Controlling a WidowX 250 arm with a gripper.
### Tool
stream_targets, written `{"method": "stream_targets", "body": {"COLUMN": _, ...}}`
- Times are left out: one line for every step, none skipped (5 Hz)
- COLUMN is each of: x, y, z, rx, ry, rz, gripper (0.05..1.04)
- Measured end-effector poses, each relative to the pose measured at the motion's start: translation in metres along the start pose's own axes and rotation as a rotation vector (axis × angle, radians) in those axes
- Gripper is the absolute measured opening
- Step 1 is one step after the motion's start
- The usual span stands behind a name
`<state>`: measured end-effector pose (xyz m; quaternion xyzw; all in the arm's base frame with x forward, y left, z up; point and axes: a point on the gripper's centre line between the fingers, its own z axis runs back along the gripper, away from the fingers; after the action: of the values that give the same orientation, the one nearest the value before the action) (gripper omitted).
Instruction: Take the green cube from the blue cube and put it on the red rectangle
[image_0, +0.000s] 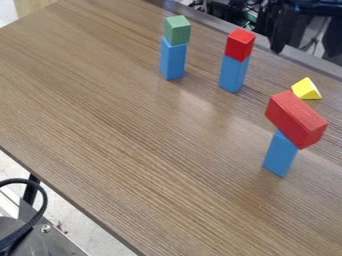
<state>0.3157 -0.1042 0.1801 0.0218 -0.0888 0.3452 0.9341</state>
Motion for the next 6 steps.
{"method": "stream_targets", "body": {"x": -0.003, "y": 0.001, "z": -0.011, "rx": 0.03, "ry": 0.017, "rz": -0.005, "gripper": 0.999}}
{"method": "stream_targets", "body": {"x": 0.01, "y": 0.001, "z": -0.018, "rx": 0.037, "ry": 0.036, "rz": 0.026, "gripper": 0.999}}
{"method": "stream_targets", "body": {"x": 0.032, "y": 0.006, "z": -0.022, "rx": 0.038, "ry": 0.046, "rz": 0.079, "gripper": 0.999}}
{"method": "stream_targets", "body": {"x": 0.051, "y": 0.012, "z": -0.024, "rx": 0.046, "ry": 0.054, "rz": 0.119, "gripper": 0.999}}
{"method": "stream_targets", "body": {"x": 0.067, "y": 0.021, "z": -0.026, "rx": 0.038, "ry": 0.075, "rz": 0.126, "gripper": 0.999}}
{"method": "stream_targets", "body": {"x": 0.085, "y": 0.034, "z": -0.032, "rx": 0.024, "ry": 0.08, "rz": 0.113, "gripper": 0.999}}
